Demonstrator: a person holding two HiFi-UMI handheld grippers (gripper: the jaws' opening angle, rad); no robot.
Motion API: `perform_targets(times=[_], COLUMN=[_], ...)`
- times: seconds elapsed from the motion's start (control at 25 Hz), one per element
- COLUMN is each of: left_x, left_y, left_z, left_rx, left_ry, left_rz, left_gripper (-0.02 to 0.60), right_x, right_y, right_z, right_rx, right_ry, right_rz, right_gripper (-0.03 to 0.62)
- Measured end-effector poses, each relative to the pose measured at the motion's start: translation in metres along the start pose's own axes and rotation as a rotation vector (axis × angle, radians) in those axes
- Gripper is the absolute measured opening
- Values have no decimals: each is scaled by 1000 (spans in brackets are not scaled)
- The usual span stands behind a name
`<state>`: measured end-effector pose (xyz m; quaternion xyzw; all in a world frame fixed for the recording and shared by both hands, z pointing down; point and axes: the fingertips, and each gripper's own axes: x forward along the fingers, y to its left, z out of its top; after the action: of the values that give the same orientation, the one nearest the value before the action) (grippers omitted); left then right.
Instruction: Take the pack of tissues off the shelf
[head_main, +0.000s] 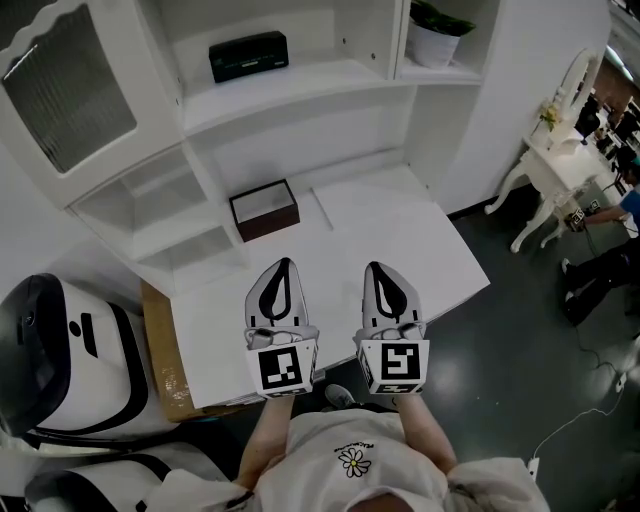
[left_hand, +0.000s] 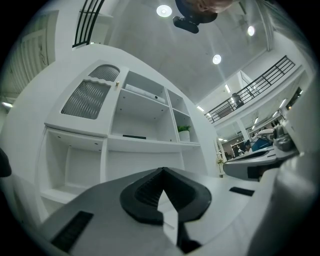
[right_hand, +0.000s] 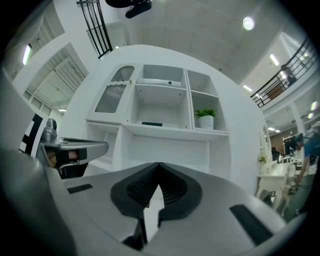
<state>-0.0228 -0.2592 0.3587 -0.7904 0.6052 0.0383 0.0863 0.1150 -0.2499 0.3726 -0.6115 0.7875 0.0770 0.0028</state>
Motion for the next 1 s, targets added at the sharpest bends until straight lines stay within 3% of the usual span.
perform_targets(times=[0.68, 1.0], left_x=[11, 13], left_y=[9, 20], left_z=[7, 9], left_rx=[12, 16], left_ry=[-3, -14], left_rz=[41, 68], left_gripper=[-2, -2], right_x=[12, 22], right_y=[-14, -18], right_z=[6, 16], right_rx=[36, 39], right_ry=[-57, -72], right_rz=[19, 72], right_gripper=[3, 22])
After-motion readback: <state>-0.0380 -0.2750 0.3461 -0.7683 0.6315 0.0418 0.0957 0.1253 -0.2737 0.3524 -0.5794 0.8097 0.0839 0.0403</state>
